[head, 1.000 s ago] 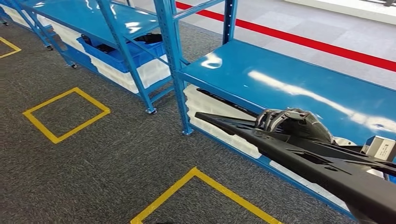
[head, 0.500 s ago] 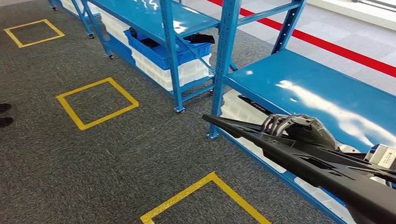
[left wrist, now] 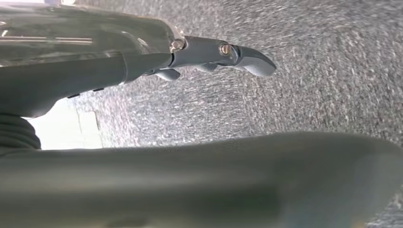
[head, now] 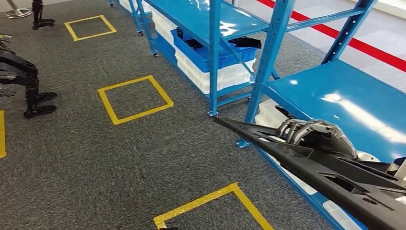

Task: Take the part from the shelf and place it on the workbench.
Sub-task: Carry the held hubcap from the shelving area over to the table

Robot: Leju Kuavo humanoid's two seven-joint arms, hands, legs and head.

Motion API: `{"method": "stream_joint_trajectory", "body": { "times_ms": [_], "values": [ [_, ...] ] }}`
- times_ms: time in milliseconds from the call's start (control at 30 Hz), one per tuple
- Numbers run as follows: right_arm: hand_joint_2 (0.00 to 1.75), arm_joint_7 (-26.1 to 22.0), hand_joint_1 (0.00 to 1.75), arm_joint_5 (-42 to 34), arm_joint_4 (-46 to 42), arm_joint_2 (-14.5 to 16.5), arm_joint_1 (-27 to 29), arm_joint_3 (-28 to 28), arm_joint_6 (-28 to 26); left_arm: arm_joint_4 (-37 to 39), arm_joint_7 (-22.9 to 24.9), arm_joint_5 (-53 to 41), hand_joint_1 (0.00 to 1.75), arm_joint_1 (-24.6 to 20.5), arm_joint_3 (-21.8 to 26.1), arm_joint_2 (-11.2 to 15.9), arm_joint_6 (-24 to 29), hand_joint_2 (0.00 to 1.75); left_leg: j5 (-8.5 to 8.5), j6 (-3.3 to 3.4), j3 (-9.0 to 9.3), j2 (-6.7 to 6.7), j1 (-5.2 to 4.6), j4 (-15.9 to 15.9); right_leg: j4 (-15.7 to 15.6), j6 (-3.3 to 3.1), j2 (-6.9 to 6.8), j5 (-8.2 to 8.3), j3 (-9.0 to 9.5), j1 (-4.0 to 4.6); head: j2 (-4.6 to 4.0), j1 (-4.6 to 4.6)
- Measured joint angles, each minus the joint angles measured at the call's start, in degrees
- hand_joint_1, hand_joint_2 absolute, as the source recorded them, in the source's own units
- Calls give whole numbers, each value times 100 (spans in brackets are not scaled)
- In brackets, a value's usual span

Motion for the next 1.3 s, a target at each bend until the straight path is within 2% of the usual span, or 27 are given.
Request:
{"method": "stream_joint_trajectory", "body": {
  "times_ms": [33, 100, 167, 233, 267, 333, 367, 400, 433, 467, 500, 533, 600, 667, 733, 767, 800, 867, 933, 967, 1000, 1033, 1100, 1167, 1233, 1267, 1300],
  "values": [
    [175, 1, 175, 22, -1, 4, -6, -4, 2, -1, -11, 0, 0, 0, -3, -1, -4, 175, 227, 9, 170, 75, 1, -373, -2, 14, -70, -33, 46, -1, 0, 0],
    [175, 1, 175, 67, -19, 15, -2, -20, -4, -1, -4, -16, 0, -18, -7, -2, -8, 175, 479, 62, 475, 299, -56, -1019, -13, 64, -192, -93, 117, 13, 0, 1],
    [175, 0, 175, 125, -48, 27, 25, -35, -11, -1, 36, -45, 0, -23, -23, -4, -9, 175, 456, 130, 547, 391, -123, -1203, -45, 127, -307, -130, 156, 31, 0, 2],
    [175, -2, 175, 161, -74, 39, 50, -43, -14, -1, 91, -65, 0, 12, -46, -4, 15, 175, 456, 204, 561, 290, -129, -1260, -91, 196, -373, -168, 225, 24, 0, 3],
    [175, -6, 175, 169, -89, 44, 65, -51, -14, -1, 118, -73, 0, 30, -55, -4, 35, 175, 462, 244, 591, 235, -121, -1300, -64, 220, -287, -218, 249, 17, 0, 2],
    [175, -11, 175, 183, -119, 47, 119, -91, -15, -1, 181, -90, 0, 29, -64, -4, 84, 175, 470, 324, 659, 128, -96, -1366, 326, 221, 44, -462, 110, 15, 0, 9],
    [175, -12, 175, 187, -125, 48, 163, -113, -15, -1, 212, -95, 0, 17, -68, -5, 105, 175, 459, 354, 676, 64, -103, -1373, 690, 202, 188, -621, -77, 22, 0, 10],
    [175, -6, 175, 191, -128, 46, 210, -132, -15, -1, 245, -97, 0, 7, -70, -5, 128, 175, 448, 377, 690, -7, -112, -1372, 1072, 189, 258, -753, -301, 30, 0, 13],
    [175, 6, 175, 193, -129, 46, 250, -143, -14, -1, 277, -97, 0, 5, -72, -5, 144, 175, 436, 388, 706, -84, -122, -1371, 1348, 183, 284, -798, -492, 34, 0, 13],
    [175, 22, 175, 196, -129, 46, 276, -150, -14, -1, 303, -97, 0, 9, -73, -5, 157, 175, 424, 391, 725, -160, -130, -1369, 1439, 180, 294, -728, -604, 36, 0, 13],
    [175, 45, 175, 197, -130, 46, 285, -161, -14, -1, 325, -96, 0, 16, -73, -5, 164, 175, 409, 385, 749, -238, -134, -1364, 1302, 178, 308, -538, -610, 37, 0, 13],
    [175, 76, 175, 198, -132, 46, 282, -172, -15, -1, 344, -95, 0, 22, -73, -5, 166, 175, 390, 373, 775, -316, -134, -1354, 981, 174, 353, -269, -526, 35, 0, 13],
    [175, 154, 175, 201, -138, 46, 265, -196, -21, -1, 366, -92, 0, 21, -73, -5, 163, 175, 348, 331, 774, -469, -128, -1310, 320, 164, 627, 122, -323, 15, 0, 12],
    [175, 237, 175, 199, -147, 44, 240, -206, -28, -1, 378, -84, 0, 17, -73, -5, 157, 175, 335, 272, 722, -608, -108, -1274, 63, 143, 813, 190, -252, 16, 0, 11],
    [175, 292, 175, 190, -154, 42, 174, -201, -32, -1, 378, -63, 0, 39, -72, -5, 146, 175, 338, 210, 696, -713, -82, -1273, 28, 94, 709, 185, -230, 30, 0, 11],
    [175, 310, 175, 186, -155, 43, 126, -193, -33, 0, 370, -51, 0, 50, -72, -6, 139, 175, 313, 181, 683, -652, -84, -1239, 14, 60, 636, 184, -206, 26, 0, 10],
    [175, 318, 175, 181, -155, 44, 82, -185, -33, 1, 352, -35, 0, 46, -71, -5, 132, 175, 245, 147, 630, -526, -87, -1127, -1, 26, 554, 181, -180, 21, 0, 9],
    [175, 321, 175, 163, -146, 46, 22, -169, -43, 0, 295, 0, 0, 13, -71, -1, 116, 175, -16, 79, 362, -198, -82, -595, -15, -18, 379, 154, -132, 23, 0, 7],
    [175, 302, 175, 126, -120, 46, -19, -147, -51, 0, 235, 24, 0, -11, -71, 4, 99, 175, -243, 28, -8, -74, -41, 76, -13, -25, 204, 111, -95, 31, 0, 7],
    [175, 291, 175, 107, -103, 46, -41, -134, -51, 0, 213, 26, 0, -7, -70, 4, 96, 175, -235, 14, -102, -51, -24, 222, -13, -19, 124, 85, -71, 31, 0, 7],
    [175, 278, 175, 88, -86, 46, -64, -121, -50, 0, 189, 28, 0, 2, -69, 9, 93, 175, -119, 7, -85, -28, -11, 151, -12, -10, 47, 57, -37, 31, 0, 7],
    [175, 261, 175, 75, -70, 46, -89, -110, -49, 0, 168, 31, 0, 11, -68, 18, 92, 175, 79, 10, 40, 11, -4, -129, -13, 1, -27, 24, 7, 31, 0, 7],
    [175, 218, 175, 61, -44, 46, -145, -93, -49, -1, 127, 42, 0, 10, -67, 51, 91, 175, 410, 48, 377, 215, -39, -839, -16, 43, -158, -47, 91, 41, 0, 7],
    [175, 186, 175, 53, -16, 44, -185, -76, -57, -1, 82, 75, 0, -7, -62, 87, 78, 175, 467, 119, 522, 375, -104, -1164, -36, 103, -271, -97, 139, 63, 0, 7],
    [175, 168, 175, 46, 20, 43, -199, -58, -70, -1, 54, 112, 0, 3, -55, 125, 61, 175, 435, 196, 528, 316, -138, -1198, -84, 169, -372, -125, 191, 63, 0, 8],
    [175, 154, 175, 44, 40, 44, -204, -49, -75, -1, 48, 121, 0, 18, -52, 143, 57, 175, 437, 231, 550, 259, -134, -1229, -83, 196, -327, -155, 223, 52, 0, 8],
    [175, 133, 175, 43, 60, 45, -209, -43, -79, -1, 45, 127, 0, 27, -51, 158, 58, 175, 439, 271, 581, 208, -122, -1262, -3, 209, -203, -223, 212, 42, 0, 10]
  ]
}}
